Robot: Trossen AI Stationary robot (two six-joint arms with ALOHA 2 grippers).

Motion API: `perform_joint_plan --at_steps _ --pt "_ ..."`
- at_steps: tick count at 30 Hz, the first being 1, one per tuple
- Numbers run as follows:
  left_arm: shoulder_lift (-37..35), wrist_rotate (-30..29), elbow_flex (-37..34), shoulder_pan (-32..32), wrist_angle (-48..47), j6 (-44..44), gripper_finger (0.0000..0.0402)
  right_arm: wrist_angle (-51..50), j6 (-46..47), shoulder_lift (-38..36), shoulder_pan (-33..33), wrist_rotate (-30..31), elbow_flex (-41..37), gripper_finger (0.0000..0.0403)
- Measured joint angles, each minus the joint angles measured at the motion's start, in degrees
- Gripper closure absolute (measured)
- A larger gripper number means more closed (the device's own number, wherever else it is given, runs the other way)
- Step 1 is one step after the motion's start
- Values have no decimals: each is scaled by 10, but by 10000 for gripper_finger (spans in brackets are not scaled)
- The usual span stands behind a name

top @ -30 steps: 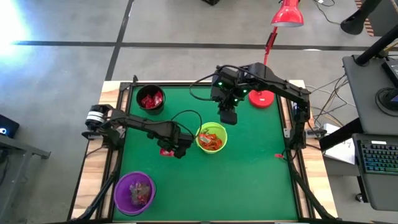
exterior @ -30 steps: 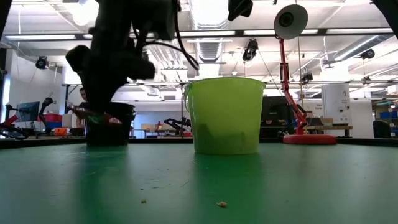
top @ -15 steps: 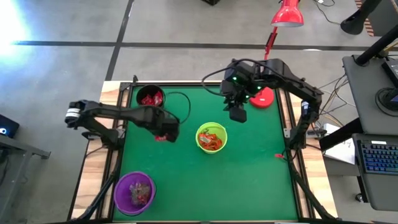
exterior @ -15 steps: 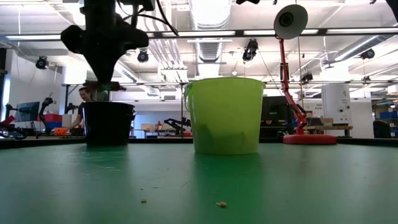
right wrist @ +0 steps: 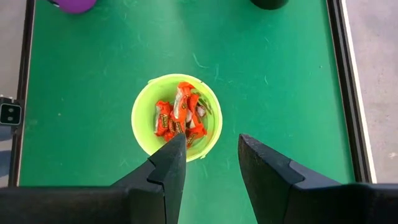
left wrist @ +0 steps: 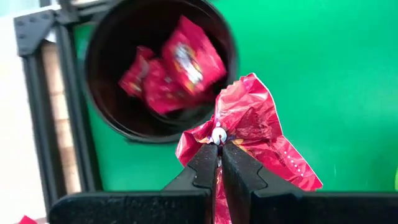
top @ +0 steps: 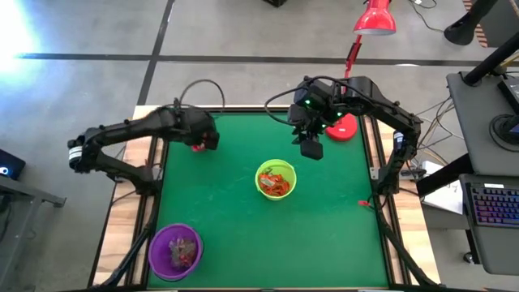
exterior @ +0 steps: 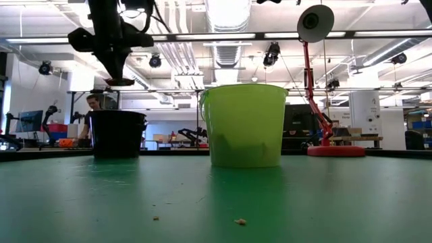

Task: Sort candy
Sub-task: Put the red candy into the black bucket, then return to Home Position

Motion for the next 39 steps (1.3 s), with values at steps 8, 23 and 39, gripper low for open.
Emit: perform_joint_plan --at_steps 8,23,39 --pt "5 -13 0 114 27 81 401 0 -2 0 0 0 0 266" --pt "35 69 0 233 79 241 401 0 -22 0 0 1 0 266" --pt "60 81 0 233 72 361 327 0 37 0 -2 80 0 266"
